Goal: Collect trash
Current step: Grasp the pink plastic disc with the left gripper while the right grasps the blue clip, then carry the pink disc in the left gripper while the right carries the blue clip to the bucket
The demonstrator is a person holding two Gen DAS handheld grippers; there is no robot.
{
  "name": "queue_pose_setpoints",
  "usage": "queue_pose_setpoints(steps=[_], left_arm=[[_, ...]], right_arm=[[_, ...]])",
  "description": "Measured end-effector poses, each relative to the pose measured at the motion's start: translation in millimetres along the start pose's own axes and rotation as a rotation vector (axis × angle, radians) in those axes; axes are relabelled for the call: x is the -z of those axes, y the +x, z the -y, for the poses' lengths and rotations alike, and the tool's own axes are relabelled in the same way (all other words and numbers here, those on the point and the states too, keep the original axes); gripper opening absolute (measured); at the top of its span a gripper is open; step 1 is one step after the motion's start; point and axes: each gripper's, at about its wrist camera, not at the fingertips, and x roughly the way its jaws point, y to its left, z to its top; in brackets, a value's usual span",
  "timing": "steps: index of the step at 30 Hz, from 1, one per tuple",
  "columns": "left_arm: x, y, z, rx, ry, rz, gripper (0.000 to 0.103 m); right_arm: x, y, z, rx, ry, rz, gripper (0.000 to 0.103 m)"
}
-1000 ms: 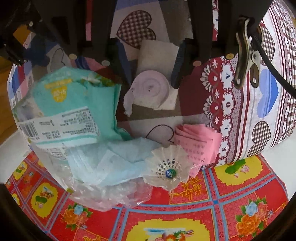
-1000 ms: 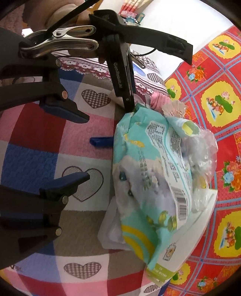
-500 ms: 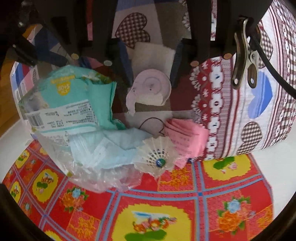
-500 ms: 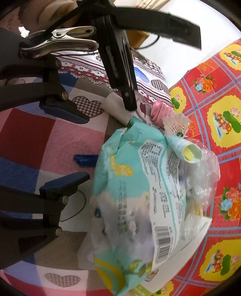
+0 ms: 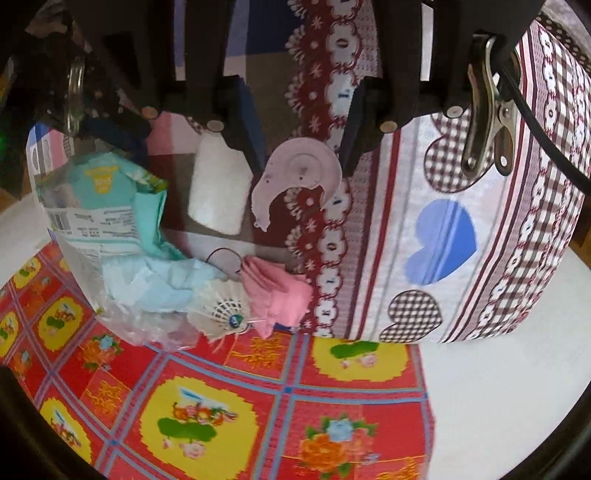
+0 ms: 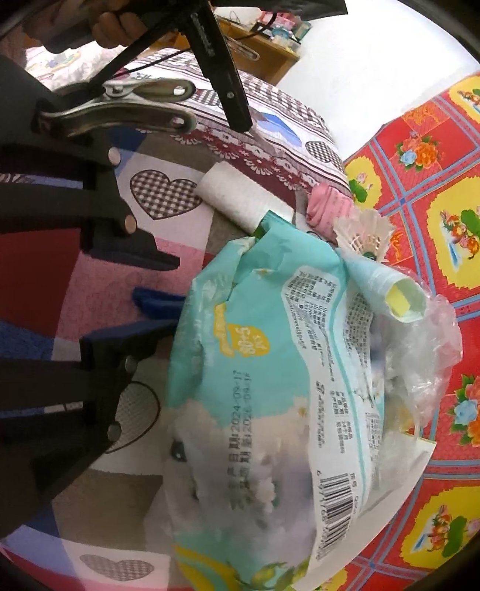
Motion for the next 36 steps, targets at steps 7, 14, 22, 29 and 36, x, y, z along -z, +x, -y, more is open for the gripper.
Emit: queue_pose_setpoints(steps=[7, 14, 22, 29, 36], left_arm=[[9, -10, 0, 0.002, -0.015, 0.011, 0.043], [15, -18, -2, 0.003, -0.034, 0.016, 0.043], [26, -27, -5, -0.004, -0.074, 0.023, 0.043], [38, -43, -9, -0.020, -0.117, 0.049, 0.043], [56, -62, -17, -0.028, -0.189, 0.063, 0.043]], right_arm=[[8, -6, -6, -0.023, -0.035, -0.006, 0.012], [14, -9, -15, -0.046, -0.073, -0.019, 0.012], [16, -14, -22, -0.080, -0.120, -0.015, 0.012], [20, -24, -32, -0.109, -0.180, 0.010, 0.012], [21, -30, -45, -0.158, -0.228, 0.013, 0.012]])
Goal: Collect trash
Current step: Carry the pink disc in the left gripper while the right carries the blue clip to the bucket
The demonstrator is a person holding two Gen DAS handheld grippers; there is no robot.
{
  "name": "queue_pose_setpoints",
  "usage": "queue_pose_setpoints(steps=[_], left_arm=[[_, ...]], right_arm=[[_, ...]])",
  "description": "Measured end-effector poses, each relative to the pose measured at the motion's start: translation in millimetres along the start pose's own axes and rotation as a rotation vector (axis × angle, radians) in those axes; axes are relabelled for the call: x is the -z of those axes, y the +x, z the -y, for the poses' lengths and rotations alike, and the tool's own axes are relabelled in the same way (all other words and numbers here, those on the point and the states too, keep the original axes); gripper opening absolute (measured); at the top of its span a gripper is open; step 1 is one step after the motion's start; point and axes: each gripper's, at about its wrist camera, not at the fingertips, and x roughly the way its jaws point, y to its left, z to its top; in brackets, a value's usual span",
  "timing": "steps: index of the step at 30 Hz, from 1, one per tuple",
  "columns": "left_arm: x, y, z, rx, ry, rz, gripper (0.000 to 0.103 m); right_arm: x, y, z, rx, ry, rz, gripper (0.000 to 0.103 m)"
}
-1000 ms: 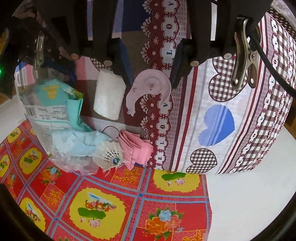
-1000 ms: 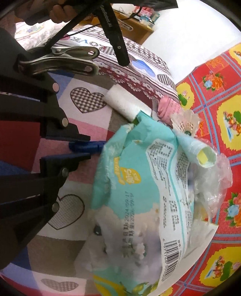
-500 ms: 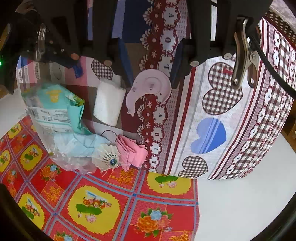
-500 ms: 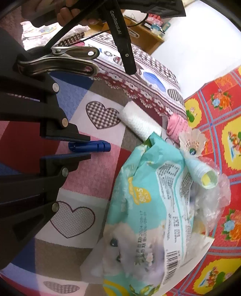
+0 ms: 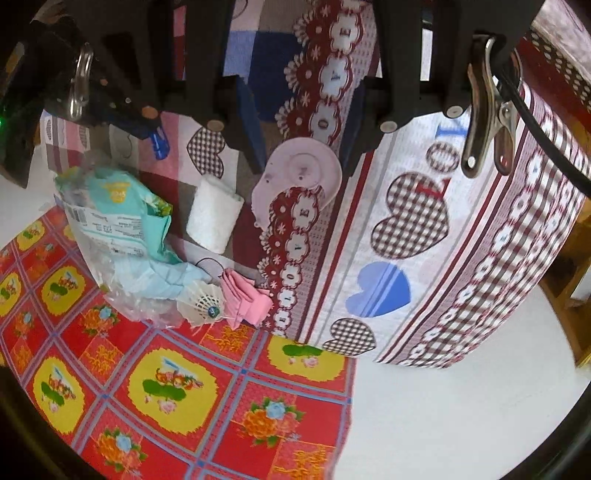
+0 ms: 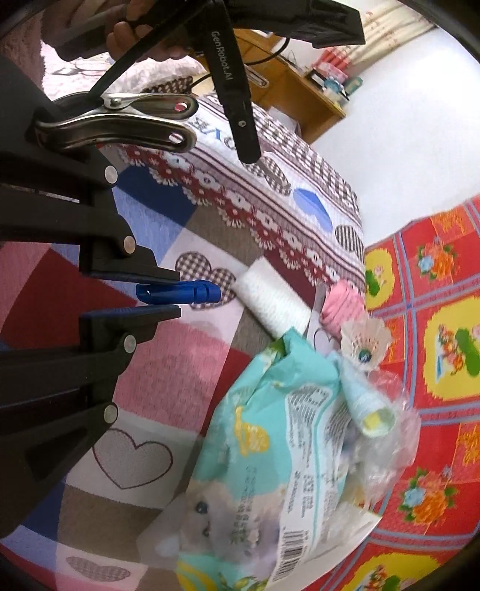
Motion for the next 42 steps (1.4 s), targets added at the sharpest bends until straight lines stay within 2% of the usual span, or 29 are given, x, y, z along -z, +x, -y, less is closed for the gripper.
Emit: queue_pose_setpoints(steps=[11, 20, 42], left_arm=[[10, -38, -24, -0.044, -0.072, 0.040, 0.043], [15, -65, -54, -0.048, -0.090, 0.067, 0.043], [20, -125, -192, -0.050, -0.073, 0.107, 0.043]], right_arm=[[-10, -4, -32, -0.051, -0.044, 0.020, 0.012], [-16, 2, -79, -0.064, -0.074, 0.025, 0.012], [-25, 37, -220, -0.047, -0.094, 0.054, 0.012]])
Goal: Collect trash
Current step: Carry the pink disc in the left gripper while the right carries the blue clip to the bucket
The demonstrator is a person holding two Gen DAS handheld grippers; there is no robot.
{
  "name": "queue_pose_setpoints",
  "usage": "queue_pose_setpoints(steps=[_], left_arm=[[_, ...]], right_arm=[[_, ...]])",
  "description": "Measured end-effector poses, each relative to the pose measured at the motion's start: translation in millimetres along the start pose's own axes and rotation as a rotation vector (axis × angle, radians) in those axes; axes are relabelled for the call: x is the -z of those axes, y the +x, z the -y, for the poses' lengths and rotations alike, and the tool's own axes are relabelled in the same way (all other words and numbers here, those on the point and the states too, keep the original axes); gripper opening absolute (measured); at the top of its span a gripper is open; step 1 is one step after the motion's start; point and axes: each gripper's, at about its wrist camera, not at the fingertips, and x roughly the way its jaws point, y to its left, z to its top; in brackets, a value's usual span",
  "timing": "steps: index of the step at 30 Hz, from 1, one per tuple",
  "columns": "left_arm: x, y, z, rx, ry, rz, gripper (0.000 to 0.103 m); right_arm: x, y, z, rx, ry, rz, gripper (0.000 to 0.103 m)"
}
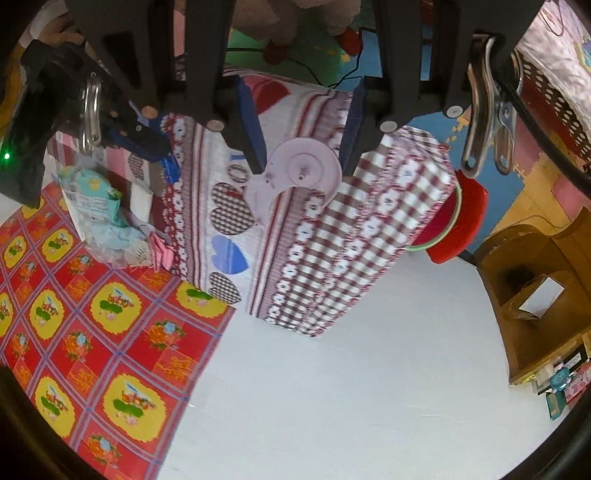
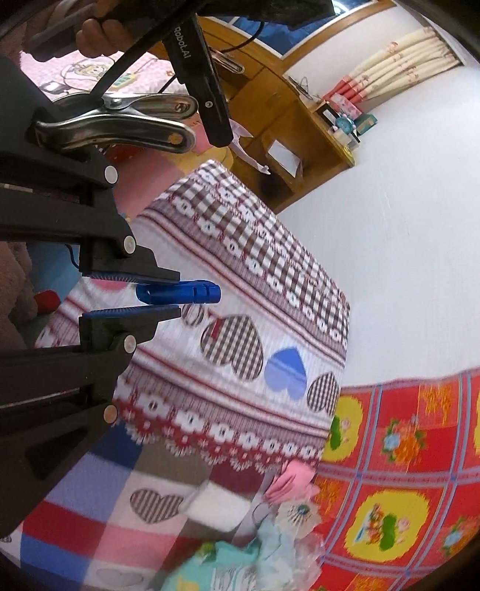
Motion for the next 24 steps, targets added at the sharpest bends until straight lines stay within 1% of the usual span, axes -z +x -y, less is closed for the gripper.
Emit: queue_pose_setpoints(steps=[4, 8, 13, 17, 24], left_arm=[[-2, -5, -22, -0.006, -0.023, 0.008, 0.043], [-4, -8, -41, -0.020, -0.046, 0.017, 0.043], [-12, -6, -68, -0.042, -0.101, 0.020, 0.043], [-22, -2, -90, -0.066, -0.138, 0.024, 0.043], [-49, 11, -122, -0.099, -0.197, 0.038, 0.043]], right_arm=[[-10, 8, -19, -0.007, -0.029, -0.006, 0.012], [-23, 20, -36, -0.030, -0.062, -0.014, 0.012], [-44, 40, -55, -0.072, -0.102, -0.023, 0.012], [-62, 58, -66, -0.109, -0.123, -0.036, 0.012], [-97, 91, -84, -0.168, -0.184, -0.050, 0.012]])
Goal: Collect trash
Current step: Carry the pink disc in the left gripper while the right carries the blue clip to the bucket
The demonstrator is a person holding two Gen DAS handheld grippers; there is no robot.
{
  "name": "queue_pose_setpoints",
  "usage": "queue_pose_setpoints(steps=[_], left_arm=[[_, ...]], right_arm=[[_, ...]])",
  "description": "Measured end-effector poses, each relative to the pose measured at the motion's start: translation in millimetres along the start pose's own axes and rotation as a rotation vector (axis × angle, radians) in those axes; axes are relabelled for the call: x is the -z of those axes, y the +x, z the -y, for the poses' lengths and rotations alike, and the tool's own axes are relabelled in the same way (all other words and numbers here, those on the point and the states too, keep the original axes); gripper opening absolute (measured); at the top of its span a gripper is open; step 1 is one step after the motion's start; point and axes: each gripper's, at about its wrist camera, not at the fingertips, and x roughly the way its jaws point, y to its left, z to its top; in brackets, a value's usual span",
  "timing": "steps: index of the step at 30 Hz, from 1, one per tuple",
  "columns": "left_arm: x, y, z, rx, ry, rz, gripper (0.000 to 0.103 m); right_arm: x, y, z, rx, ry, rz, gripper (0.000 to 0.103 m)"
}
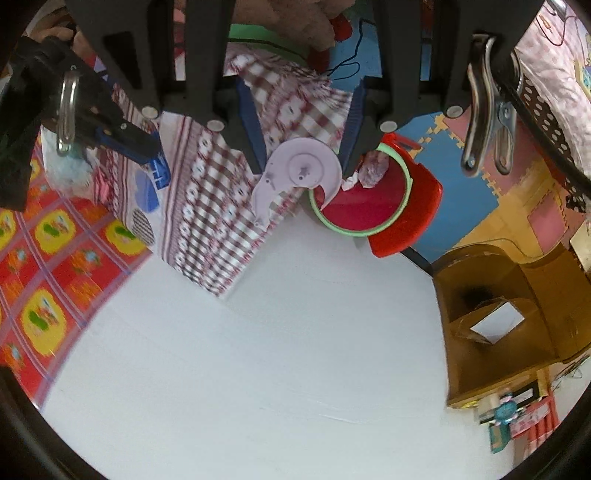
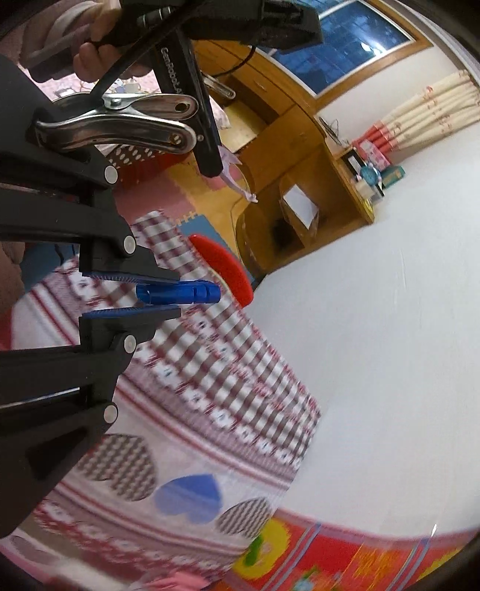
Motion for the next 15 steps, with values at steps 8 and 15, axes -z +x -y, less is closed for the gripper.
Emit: queue_pose_setpoints(steps=[8, 15], left_arm=[[-24, 24, -30, -0.045, -0.061, -0.009, 0.043], [-39, 55, -62, -0.054, -0.093, -0.059, 0.043]], right_arm=[[-36, 43, -14, -0.046, -0.063, -0.049, 0.012], [-63, 88, -35, -0.047, -0.092, -0.081, 0.012]])
